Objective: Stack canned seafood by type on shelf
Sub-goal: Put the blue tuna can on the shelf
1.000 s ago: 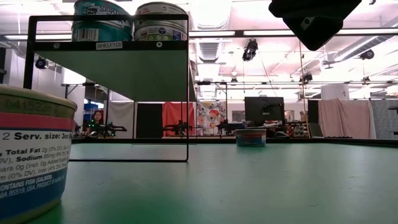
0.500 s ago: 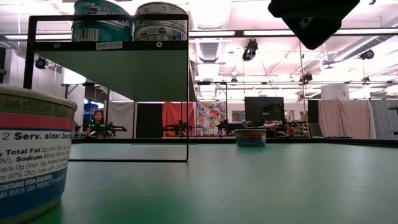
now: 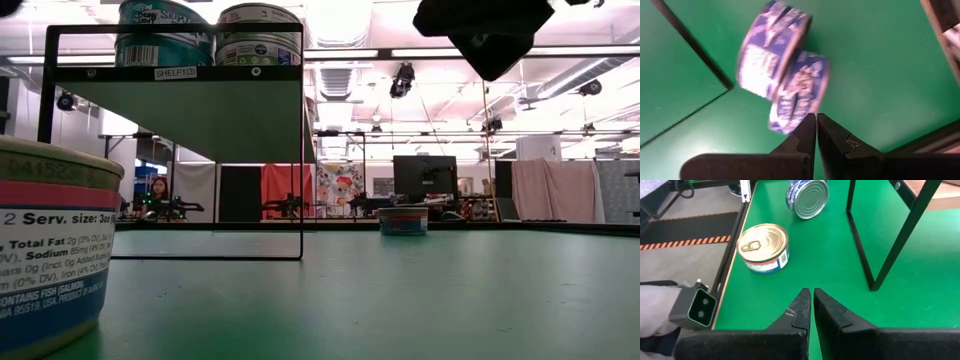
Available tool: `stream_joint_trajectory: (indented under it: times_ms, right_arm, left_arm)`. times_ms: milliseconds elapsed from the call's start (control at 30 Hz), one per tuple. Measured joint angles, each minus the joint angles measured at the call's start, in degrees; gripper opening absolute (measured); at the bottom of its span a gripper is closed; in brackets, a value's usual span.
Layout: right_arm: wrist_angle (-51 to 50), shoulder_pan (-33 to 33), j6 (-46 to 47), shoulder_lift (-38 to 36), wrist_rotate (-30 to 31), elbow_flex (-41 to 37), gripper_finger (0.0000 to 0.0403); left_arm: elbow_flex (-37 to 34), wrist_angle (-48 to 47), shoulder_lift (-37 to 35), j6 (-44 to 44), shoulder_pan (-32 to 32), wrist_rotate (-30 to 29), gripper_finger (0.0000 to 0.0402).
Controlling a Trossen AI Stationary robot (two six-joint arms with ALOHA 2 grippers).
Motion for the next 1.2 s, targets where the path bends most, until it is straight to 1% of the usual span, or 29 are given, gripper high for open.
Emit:
stream_joint_trajectory:
  times_ms: [133, 233, 333, 467, 533, 600, 700, 800, 867, 1100, 1200]
  right_arm:
    - [-0.17, -0.69, -0.36, 0.00, -0.02, 0.00, 0.0013]
    - [-0.70, -1.38, -1.44, -0.27, -0.04, 0.00, 0.0013]
    - [-1.61, -2.27, -2.21, -0.80, -0.10, 0.00, 0.0013]
    - [-2.02, -3.47, -3.48, -1.27, -0.48, 0.00, 0.0013]
    - [-2.05, -3.70, -3.68, -1.48, -0.49, 0.00, 0.0013]
    - [-2.51, -3.70, -3.77, -1.54, -0.53, 0.00, 0.0013]
    - [-3.04, -3.63, -3.77, -1.55, -0.70, -0.01, 0.0013]
    - [-2.94, -3.65, -3.77, -1.57, -0.68, -0.02, 0.0013]
    - [-2.93, -3.65, -3.75, -1.57, -0.68, 0.00, 0.0013]
    - [-2.90, -3.65, -3.27, -1.58, -0.51, 0.00, 0.0013]
    - [-2.88, -3.65, -2.87, -1.60, -0.46, -0.02, 0.0013]
  left_arm:
    - [-0.31, -0.33, -1.11, 2.69, 2.33, 0.79, 0.0000]
    - [-0.32, -0.40, -3.32, 3.84, 3.61, 2.45, 0.0000]
    - [-1.47, 0.47, -5.98, 4.04, 5.02, 2.69, 0.0000]
    - [-3.99, 5.45, -8.77, 3.65, 5.78, 3.79, 0.0000]
    - [-4.65, 7.06, -9.38, 3.84, 5.74, 2.55, 0.0000]
    - [-4.79, 7.11, -9.44, 3.21, 5.78, -0.19, 0.0000]
    - [-4.27, 7.12, -8.79, 2.18, 5.80, -1.61, 0.0007]
    - [-3.43, 7.30, -7.80, 2.33, 5.75, -1.57, 0.0030]
    - [-3.25, 7.32, -7.31, 2.28, 5.76, -1.60, 0.0052]
    - [-3.47, 5.90, -6.17, -2.04, 5.74, -1.54, 0.0156]
    - [-3.55, 5.89, -6.16, -1.10, 5.46, -1.18, 0.0195]
